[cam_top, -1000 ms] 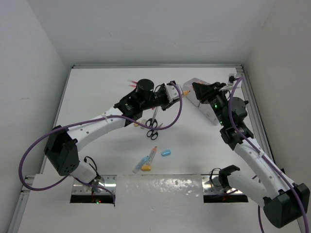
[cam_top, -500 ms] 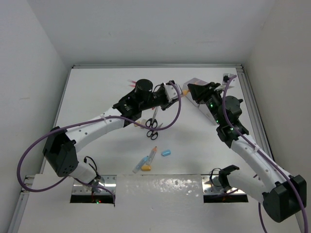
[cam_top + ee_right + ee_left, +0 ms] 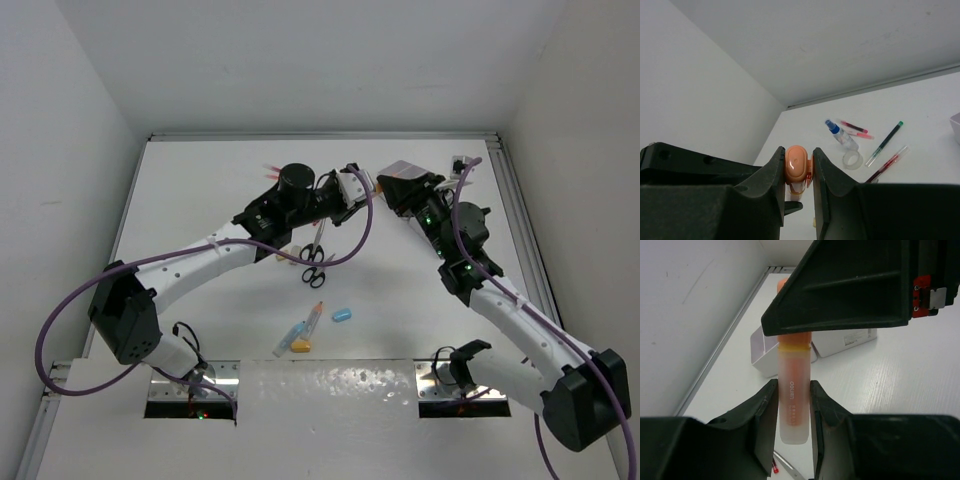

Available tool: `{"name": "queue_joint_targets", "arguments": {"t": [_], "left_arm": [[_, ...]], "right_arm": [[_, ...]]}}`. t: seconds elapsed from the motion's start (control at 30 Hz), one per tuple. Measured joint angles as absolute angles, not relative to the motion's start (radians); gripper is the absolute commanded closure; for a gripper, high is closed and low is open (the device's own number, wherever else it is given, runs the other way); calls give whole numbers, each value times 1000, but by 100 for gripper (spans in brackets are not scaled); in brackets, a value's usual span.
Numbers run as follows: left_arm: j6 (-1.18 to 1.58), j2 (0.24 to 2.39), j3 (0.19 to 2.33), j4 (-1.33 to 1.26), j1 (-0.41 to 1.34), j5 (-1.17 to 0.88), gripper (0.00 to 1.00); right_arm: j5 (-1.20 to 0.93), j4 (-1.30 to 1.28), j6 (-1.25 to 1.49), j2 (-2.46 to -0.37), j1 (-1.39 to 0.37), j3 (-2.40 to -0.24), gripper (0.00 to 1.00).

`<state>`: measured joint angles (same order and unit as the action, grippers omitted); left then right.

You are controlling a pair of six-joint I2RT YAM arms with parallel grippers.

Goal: Sort the stationery into containers
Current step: Close the pen cap on the pen.

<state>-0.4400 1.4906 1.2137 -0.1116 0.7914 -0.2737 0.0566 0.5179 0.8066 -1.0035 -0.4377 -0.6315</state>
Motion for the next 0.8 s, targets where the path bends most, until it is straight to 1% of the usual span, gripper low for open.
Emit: {"name": "queue_joint_targets", "arguments": {"t": [0.3, 0.57, 0.67, 0.8], "left_arm": [[-522, 1503, 1156, -220, 775, -275, 100], [-548, 1515, 1118, -242, 738, -384, 100], [-538, 1518, 1111, -242, 726, -415, 100], [-508, 1528, 1089, -242, 713, -411, 100]], "right_arm": [[70, 609, 801, -1074, -464, -619, 100], [99, 652, 744, -1073, -494, -544, 100], [105, 710, 721, -1094, -509, -520, 100], [70, 881, 727, -1201, -508, -485, 100]]}}
